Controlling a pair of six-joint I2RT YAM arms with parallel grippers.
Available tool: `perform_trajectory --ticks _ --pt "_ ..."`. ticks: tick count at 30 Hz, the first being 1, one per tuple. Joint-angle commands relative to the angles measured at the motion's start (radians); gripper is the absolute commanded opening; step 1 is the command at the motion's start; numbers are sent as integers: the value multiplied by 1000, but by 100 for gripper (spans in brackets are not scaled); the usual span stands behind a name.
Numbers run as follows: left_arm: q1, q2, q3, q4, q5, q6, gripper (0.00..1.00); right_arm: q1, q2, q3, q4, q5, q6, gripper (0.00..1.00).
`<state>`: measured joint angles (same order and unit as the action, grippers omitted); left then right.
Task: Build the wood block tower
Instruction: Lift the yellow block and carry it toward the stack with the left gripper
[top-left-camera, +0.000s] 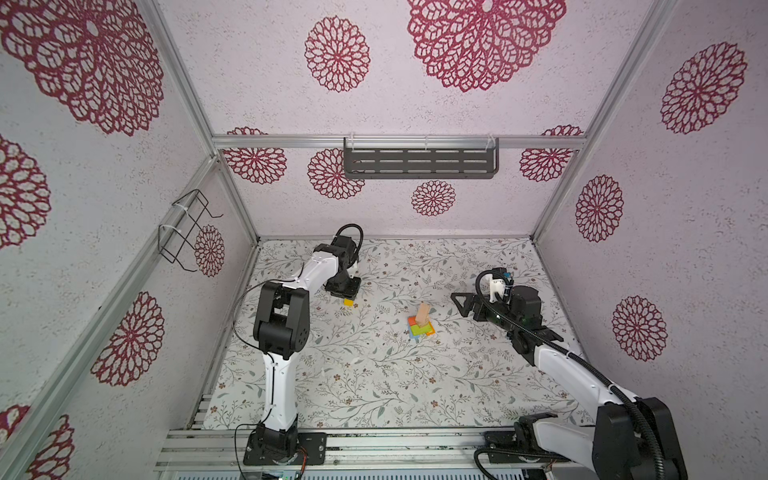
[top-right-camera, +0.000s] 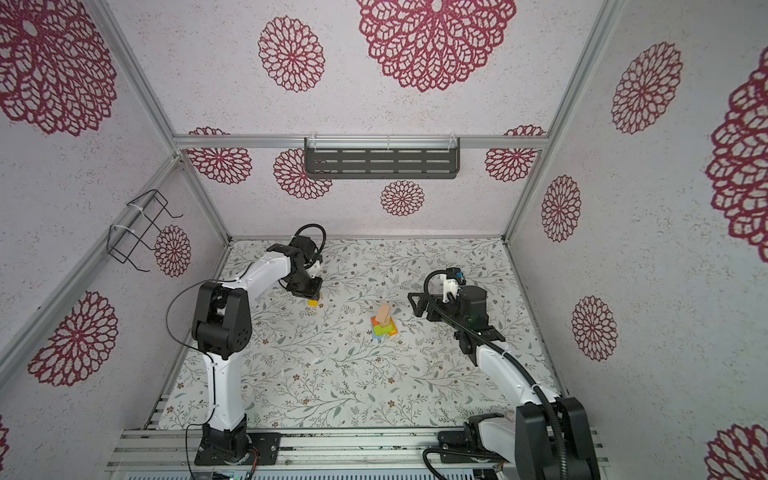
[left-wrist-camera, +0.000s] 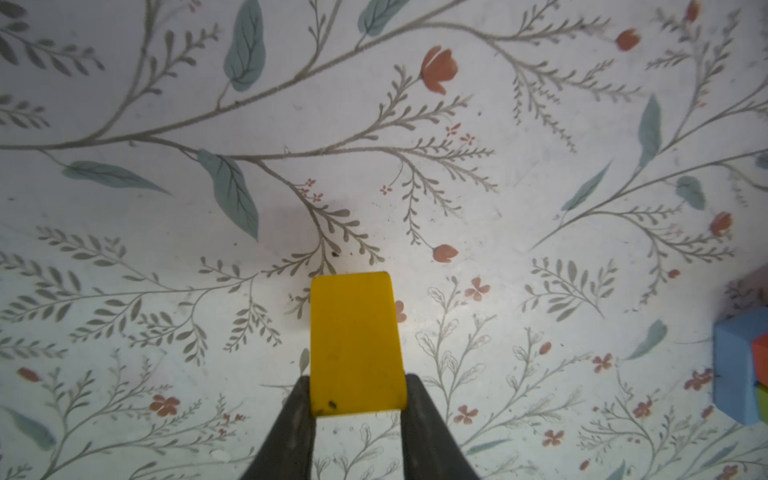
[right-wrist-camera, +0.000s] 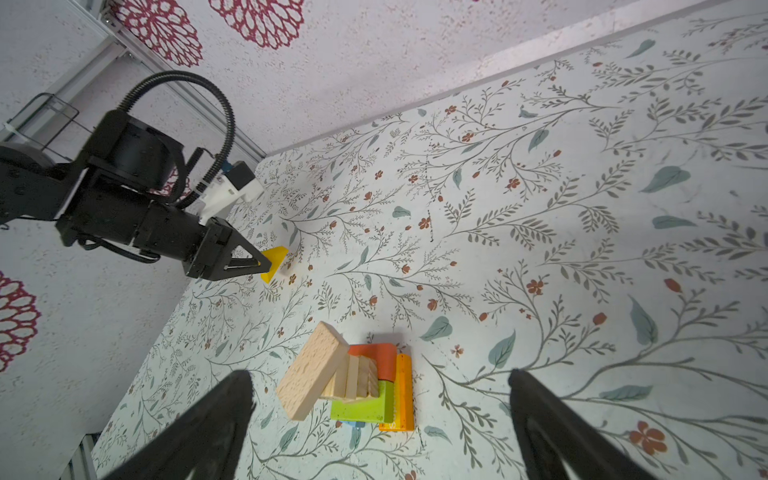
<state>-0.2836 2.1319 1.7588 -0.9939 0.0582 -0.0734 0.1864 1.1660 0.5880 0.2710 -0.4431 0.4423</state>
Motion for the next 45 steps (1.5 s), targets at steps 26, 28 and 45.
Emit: perform_trajectory --ticks 26,28,45 --pt "-212 -178 320 -237 -17 -155 27 -37 1 -92 47 227 209 99" --pt "-231 -178 348 -258 -22 -168 27 -40 1 -106 65 227 219 99" --pt "-419 -60 487 -310 -93 -253 27 -45 -76 -173 105 266 232 99"
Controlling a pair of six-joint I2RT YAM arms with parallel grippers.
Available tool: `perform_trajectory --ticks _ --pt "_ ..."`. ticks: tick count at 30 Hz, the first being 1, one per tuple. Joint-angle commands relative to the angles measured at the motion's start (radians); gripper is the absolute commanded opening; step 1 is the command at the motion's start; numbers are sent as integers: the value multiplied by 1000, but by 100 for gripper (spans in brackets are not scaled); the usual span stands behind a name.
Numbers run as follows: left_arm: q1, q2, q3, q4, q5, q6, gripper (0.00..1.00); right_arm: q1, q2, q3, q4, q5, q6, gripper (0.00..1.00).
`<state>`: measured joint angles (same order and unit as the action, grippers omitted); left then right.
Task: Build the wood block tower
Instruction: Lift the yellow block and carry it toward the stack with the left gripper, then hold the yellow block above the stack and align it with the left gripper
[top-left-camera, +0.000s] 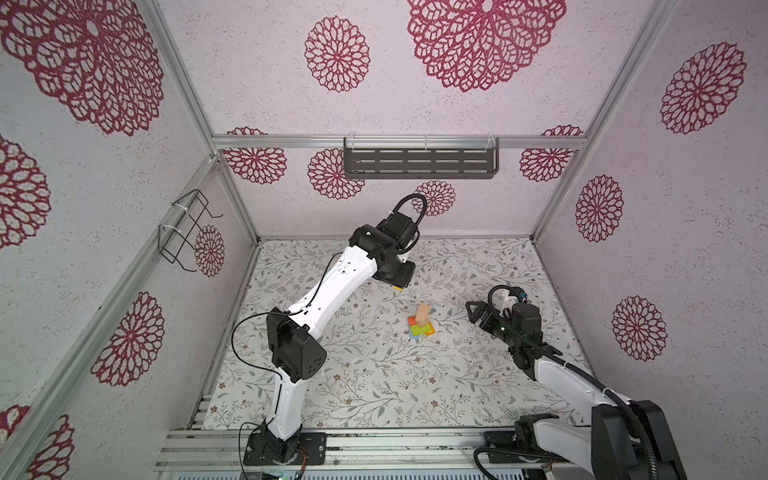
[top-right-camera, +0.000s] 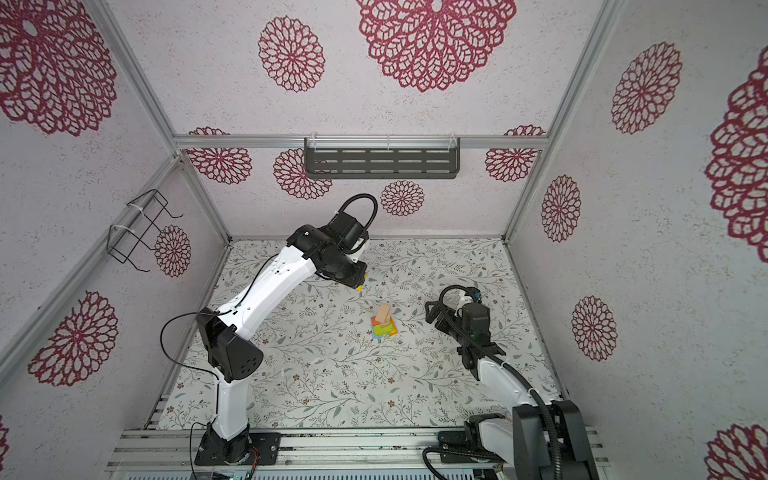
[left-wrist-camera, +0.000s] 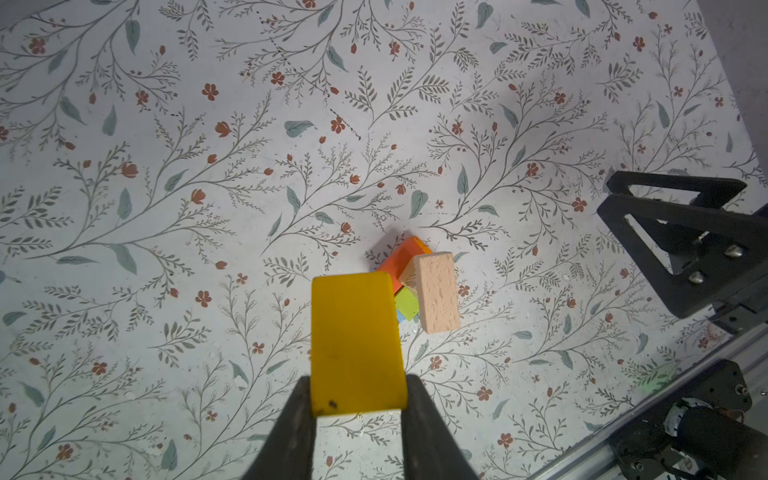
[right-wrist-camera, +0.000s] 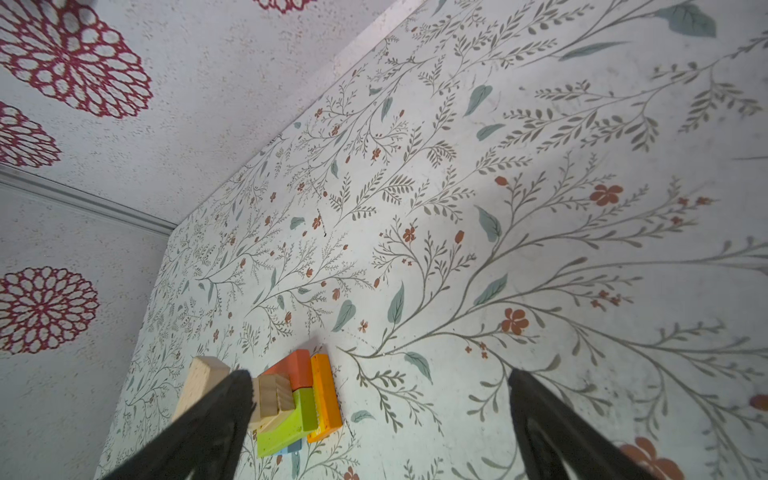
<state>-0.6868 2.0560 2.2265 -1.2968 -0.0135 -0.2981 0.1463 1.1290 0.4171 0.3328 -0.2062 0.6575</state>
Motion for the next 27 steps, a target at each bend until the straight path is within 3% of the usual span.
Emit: perform_trajectory --ticks 1,13,27 --pt "-24 18 18 -3 -21 -34 27 -6 -47 -7 46 34 18 99" --pt "-92 30 -27 55 -26 -72 27 -5 -54 -40 89 42 49 99" --pt "-109 104 -20 79 10 -131 27 -5 -7 -41 101 59 68 99"
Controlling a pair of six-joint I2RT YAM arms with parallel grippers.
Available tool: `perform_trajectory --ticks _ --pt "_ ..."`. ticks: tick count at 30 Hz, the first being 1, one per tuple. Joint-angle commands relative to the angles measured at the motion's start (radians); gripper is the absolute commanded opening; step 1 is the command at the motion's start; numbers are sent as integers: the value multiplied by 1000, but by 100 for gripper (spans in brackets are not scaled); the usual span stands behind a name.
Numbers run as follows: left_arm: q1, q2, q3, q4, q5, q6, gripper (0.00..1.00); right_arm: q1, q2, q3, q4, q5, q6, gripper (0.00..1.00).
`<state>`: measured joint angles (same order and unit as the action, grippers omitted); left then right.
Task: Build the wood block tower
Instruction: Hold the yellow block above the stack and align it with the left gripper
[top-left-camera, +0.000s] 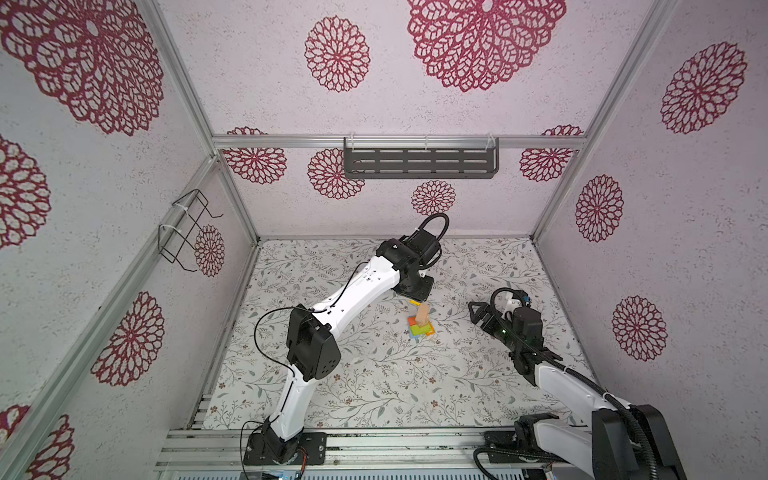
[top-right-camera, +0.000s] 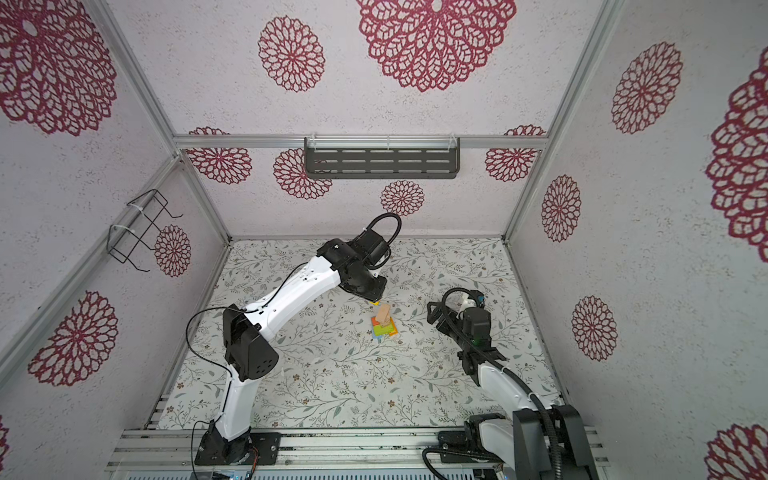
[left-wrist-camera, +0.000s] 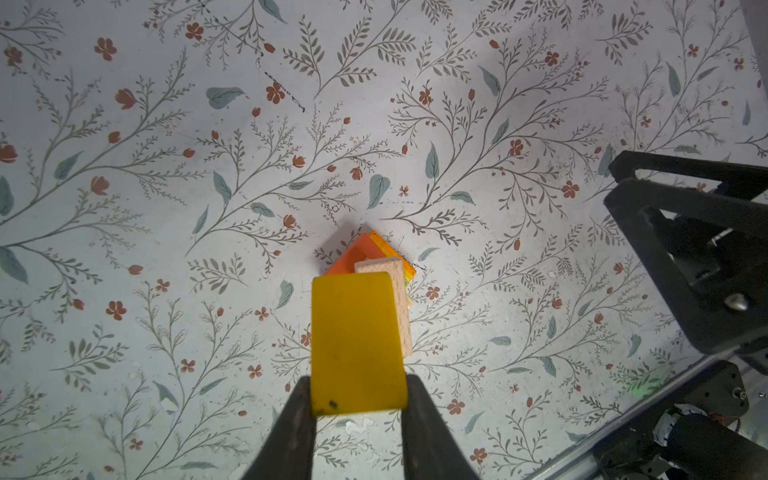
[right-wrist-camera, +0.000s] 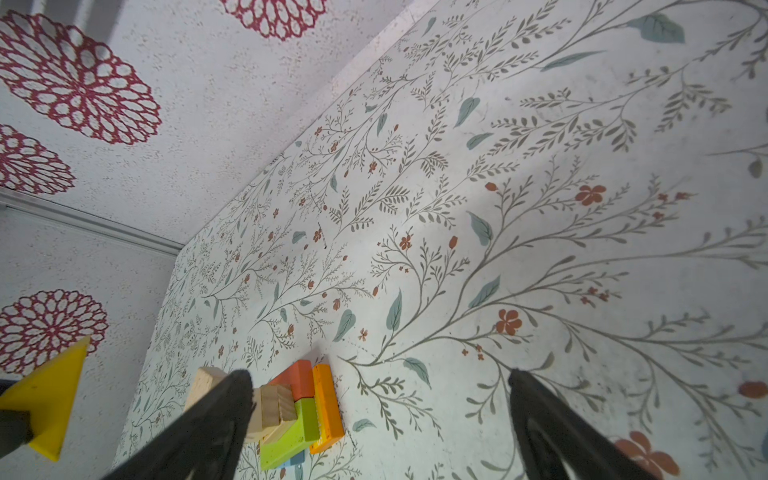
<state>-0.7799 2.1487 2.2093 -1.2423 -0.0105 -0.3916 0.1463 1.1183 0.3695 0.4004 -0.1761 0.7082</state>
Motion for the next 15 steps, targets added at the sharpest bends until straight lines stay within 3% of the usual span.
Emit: perform_trajectory --ticks 1,15 --pt "-17 17 -2 27 9 -42 27 -5 4 6 33 34 20 99" --pt "-56 62 21 3 -13 -52 27 -5 14 -4 50 46 25 99"
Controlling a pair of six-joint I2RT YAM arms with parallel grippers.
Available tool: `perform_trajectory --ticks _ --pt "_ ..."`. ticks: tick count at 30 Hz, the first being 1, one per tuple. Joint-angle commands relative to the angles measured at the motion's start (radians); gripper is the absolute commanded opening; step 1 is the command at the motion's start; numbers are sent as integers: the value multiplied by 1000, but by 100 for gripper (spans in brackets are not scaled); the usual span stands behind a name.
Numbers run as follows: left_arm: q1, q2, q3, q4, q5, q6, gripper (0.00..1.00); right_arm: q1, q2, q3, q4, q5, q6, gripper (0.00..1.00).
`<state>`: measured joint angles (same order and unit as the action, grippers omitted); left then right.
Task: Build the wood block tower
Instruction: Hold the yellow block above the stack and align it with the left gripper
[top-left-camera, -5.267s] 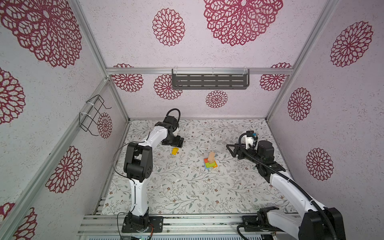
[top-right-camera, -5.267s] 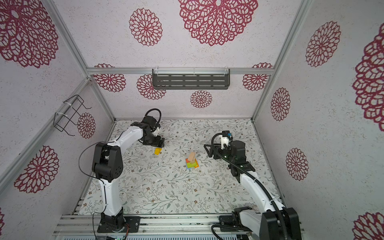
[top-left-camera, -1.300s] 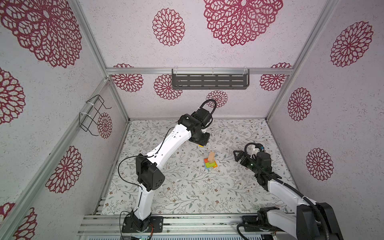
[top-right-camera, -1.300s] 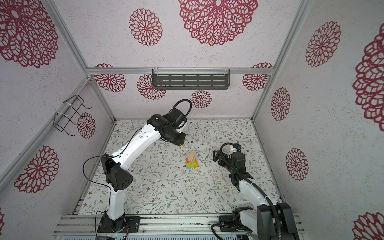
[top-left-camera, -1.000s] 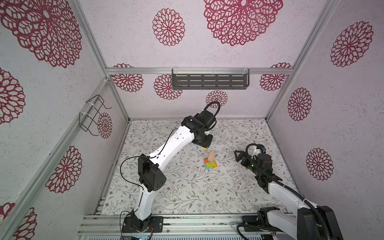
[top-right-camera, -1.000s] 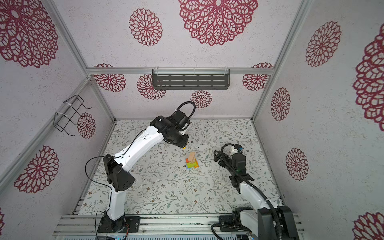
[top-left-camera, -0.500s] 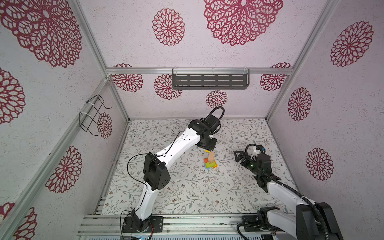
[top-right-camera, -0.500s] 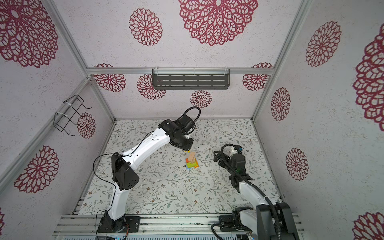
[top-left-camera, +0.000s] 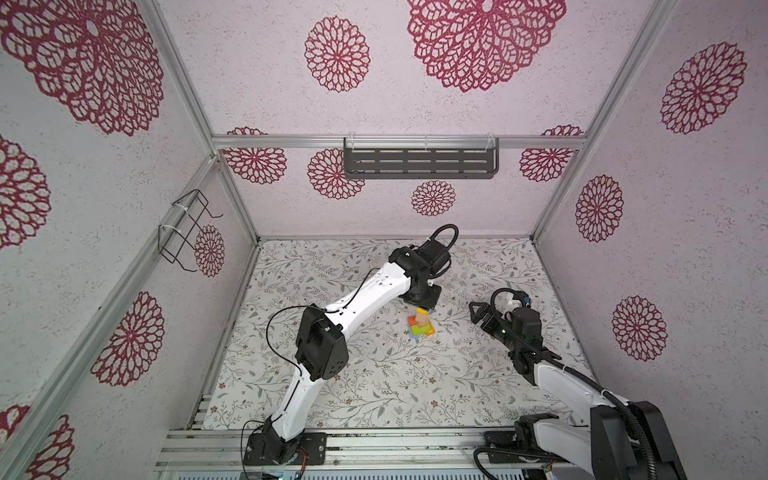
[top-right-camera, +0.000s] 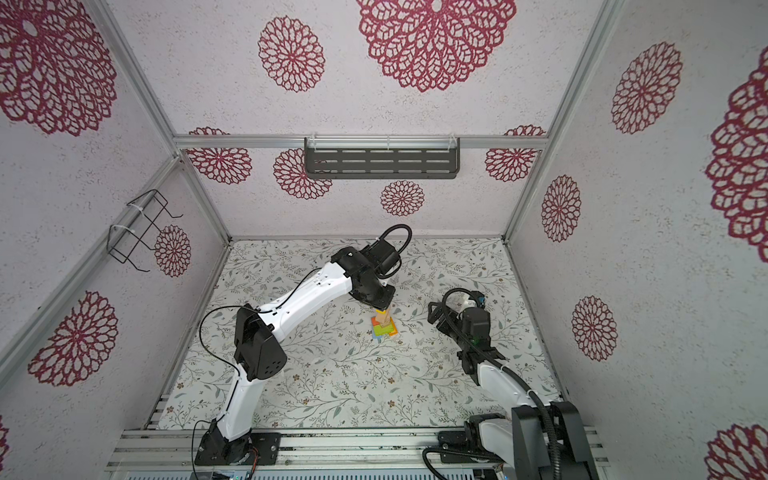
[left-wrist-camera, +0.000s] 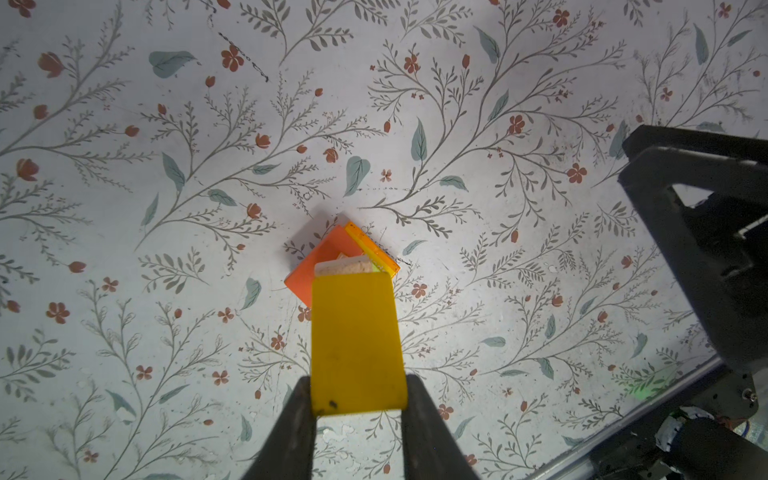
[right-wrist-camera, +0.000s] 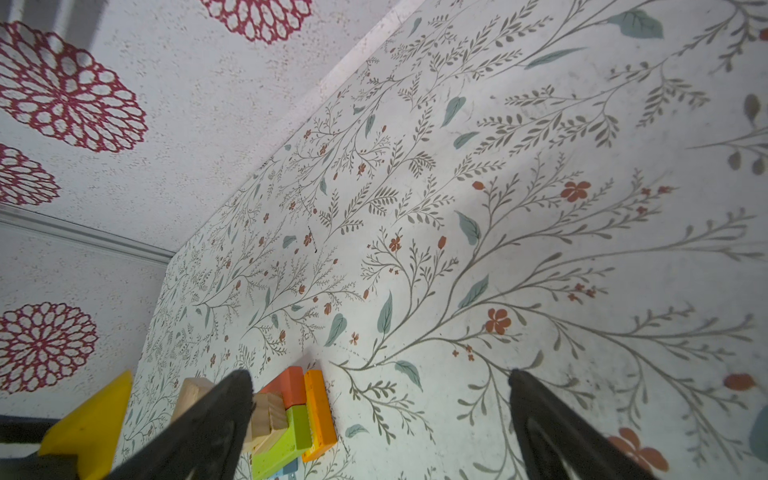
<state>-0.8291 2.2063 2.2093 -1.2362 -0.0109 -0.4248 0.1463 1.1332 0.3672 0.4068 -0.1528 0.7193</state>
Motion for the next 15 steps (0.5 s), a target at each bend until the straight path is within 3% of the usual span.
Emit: perform_trajectory --ticks 1,15 --pt "-8 3 19 -3 -15 -20 27 -4 -1 -4 47 24 14 99" --pt "-14 10 1 -8 -35 -22 27 -4 7 -5 55 18 11 99"
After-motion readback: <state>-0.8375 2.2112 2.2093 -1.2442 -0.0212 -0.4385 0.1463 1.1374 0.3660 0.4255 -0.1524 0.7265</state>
